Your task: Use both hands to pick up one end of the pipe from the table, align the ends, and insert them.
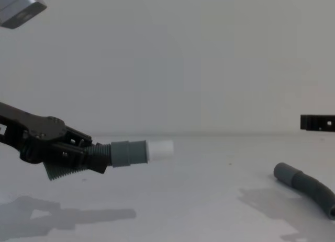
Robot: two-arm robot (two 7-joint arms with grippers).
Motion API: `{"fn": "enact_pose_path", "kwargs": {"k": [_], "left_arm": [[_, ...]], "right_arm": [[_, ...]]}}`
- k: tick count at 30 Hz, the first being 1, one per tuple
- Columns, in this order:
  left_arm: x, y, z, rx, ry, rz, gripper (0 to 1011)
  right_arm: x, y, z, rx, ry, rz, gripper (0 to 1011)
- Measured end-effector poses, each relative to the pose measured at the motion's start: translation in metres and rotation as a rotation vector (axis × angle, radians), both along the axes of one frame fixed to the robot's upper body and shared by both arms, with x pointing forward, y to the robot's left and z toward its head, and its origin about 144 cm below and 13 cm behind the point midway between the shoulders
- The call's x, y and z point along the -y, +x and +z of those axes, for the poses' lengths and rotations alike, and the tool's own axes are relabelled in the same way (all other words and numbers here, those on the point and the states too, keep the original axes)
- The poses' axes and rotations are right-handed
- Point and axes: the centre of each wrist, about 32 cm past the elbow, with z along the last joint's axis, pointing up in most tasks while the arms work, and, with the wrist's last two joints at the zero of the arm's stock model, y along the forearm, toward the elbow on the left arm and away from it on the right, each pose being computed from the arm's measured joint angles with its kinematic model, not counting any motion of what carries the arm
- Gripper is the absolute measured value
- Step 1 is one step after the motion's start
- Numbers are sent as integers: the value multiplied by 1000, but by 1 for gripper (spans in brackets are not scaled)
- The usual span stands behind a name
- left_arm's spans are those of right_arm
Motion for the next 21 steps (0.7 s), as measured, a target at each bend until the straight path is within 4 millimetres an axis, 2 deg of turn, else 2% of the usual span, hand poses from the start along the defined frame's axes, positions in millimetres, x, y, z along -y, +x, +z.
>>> {"fn": "enact_pose_path", "kwargs": {"k": [9, 21], "left_arm": [[0, 0, 0, 0, 0, 0, 301], [0, 0, 0, 0, 0, 0, 301]], "right_arm": [[3, 3, -3, -26, -39, 40, 1000], [2, 14, -16, -52, -91, 65, 1000]]}}
